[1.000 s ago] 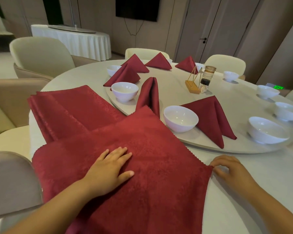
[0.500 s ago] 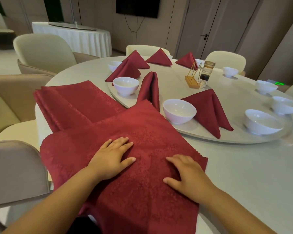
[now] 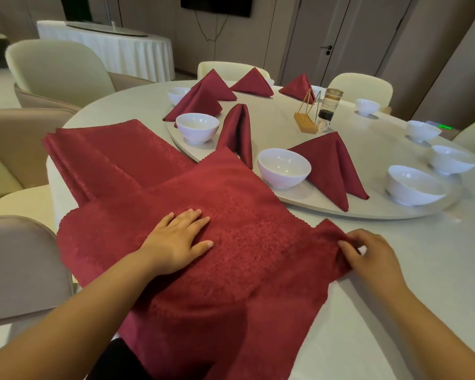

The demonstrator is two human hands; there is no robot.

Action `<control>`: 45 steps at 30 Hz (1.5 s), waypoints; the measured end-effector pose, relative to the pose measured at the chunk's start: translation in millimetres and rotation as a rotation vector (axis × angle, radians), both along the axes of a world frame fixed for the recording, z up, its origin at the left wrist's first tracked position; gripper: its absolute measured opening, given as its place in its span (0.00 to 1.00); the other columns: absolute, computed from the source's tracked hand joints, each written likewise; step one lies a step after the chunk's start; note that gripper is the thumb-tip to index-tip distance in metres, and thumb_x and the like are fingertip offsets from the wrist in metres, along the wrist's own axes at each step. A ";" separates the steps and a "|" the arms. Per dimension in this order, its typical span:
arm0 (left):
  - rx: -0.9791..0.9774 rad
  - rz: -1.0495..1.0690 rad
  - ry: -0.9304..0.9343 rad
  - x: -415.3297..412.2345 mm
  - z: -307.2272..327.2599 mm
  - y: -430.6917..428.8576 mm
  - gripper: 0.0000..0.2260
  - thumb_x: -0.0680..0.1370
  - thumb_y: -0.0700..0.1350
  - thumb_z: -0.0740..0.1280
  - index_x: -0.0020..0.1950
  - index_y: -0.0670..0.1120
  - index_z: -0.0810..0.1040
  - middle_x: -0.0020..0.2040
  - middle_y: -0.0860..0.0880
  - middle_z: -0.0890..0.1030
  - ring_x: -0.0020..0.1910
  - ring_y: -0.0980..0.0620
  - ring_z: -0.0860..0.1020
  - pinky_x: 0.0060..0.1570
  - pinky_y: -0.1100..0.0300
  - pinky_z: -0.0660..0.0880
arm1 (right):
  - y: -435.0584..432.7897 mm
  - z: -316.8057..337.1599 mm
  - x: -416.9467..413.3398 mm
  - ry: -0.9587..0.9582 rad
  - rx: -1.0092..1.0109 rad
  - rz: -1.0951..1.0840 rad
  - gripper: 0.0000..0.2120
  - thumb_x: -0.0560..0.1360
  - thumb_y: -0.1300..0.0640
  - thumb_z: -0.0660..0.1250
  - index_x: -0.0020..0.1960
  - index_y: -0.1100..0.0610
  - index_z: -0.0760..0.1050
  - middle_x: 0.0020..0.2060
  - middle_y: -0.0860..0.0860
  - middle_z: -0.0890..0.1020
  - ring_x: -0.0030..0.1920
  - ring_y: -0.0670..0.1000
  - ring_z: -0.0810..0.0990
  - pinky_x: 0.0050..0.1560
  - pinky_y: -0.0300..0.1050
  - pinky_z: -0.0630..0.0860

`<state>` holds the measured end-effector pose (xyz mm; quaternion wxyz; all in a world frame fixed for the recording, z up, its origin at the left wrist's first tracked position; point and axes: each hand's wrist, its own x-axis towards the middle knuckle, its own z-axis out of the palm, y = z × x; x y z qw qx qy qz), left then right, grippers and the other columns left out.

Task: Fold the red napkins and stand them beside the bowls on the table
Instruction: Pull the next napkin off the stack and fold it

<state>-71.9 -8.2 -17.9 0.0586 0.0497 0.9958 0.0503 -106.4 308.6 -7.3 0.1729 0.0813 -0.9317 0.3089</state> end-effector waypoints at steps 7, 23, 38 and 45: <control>0.007 0.010 -0.016 0.5 -0.1 1.1 0.27 0.80 0.59 0.48 0.76 0.53 0.45 0.77 0.52 0.44 0.75 0.56 0.42 0.71 0.58 0.38 | 4.8 2.5 5.0 -0.122 0.238 -0.239 0.17 0.73 0.64 0.65 0.61 0.64 0.72 0.59 0.62 0.75 0.60 0.63 0.69 0.59 0.51 0.64; 0.608 -0.056 0.640 15.3 -8.4 -13.6 0.19 0.73 0.53 0.58 0.48 0.42 0.82 0.47 0.50 0.81 0.49 0.57 0.75 0.53 0.59 0.70 | -64.4 -33.0 51.5 0.046 0.133 0.762 0.13 0.72 0.37 0.59 0.48 0.44 0.72 0.54 0.38 0.77 0.62 0.34 0.67 0.64 0.26 0.60; 0.453 -0.214 0.487 120.0 -37.2 40.6 0.22 0.71 0.69 0.56 0.51 0.56 0.79 0.48 0.59 0.75 0.50 0.62 0.70 0.53 0.68 0.62 | -76.2 -26.9 46.2 -0.023 -0.116 0.525 0.17 0.70 0.59 0.70 0.33 0.40 0.70 0.40 0.29 0.78 0.46 0.41 0.78 0.45 0.31 0.72; 0.615 -0.211 0.567 121.2 -47.1 59.5 0.10 0.66 0.58 0.65 0.45 0.58 0.72 0.50 0.66 0.71 0.50 0.64 0.71 0.58 0.70 0.59 | -82.5 -22.9 47.4 -0.036 -0.159 0.466 0.17 0.71 0.65 0.69 0.34 0.47 0.67 0.33 0.42 0.79 0.44 0.48 0.76 0.42 0.37 0.70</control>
